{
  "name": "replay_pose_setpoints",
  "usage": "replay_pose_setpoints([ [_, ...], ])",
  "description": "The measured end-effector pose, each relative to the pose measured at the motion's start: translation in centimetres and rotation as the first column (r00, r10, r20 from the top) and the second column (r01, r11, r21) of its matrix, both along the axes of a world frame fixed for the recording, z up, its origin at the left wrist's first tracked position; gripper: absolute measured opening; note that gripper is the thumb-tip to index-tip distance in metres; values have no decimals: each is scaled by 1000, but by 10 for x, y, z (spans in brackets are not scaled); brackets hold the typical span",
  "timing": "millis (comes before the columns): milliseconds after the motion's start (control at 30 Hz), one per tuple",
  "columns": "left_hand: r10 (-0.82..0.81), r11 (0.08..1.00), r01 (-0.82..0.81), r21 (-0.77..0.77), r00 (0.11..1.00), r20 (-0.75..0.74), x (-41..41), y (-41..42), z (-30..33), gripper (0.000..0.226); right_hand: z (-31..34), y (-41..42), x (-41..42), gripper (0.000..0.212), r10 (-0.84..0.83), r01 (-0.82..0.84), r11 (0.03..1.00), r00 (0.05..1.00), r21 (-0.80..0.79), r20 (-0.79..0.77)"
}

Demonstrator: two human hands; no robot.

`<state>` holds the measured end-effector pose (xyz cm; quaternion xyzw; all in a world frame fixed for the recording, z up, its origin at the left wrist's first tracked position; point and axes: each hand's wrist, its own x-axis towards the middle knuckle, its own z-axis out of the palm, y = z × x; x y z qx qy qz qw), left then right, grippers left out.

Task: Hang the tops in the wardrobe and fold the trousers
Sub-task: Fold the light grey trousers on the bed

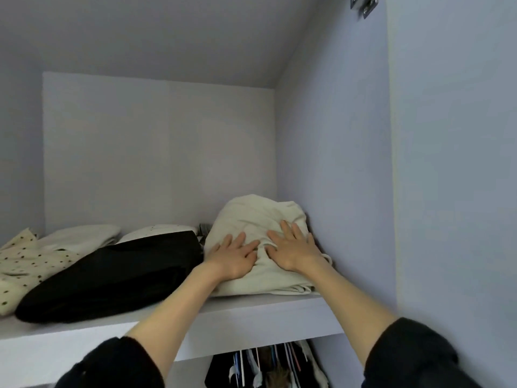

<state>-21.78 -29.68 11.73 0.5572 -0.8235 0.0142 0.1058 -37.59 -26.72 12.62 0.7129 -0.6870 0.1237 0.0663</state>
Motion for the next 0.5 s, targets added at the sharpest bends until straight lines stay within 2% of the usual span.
replay_pose_setpoints([
  [133,-42,999,39,-35,996,-79,0,12,12,48,9,8,-1,53,44,-42,998,998,-52,43],
  [333,-158,959,93,-268,961,-229,12,45,23,47,24,54,3,45,141,-77,948,971,-309,191],
  [500,-444,859,268,-436,814,-375,11,104,17,44,5,133,10,41,255,-66,891,891,-449,375],
])
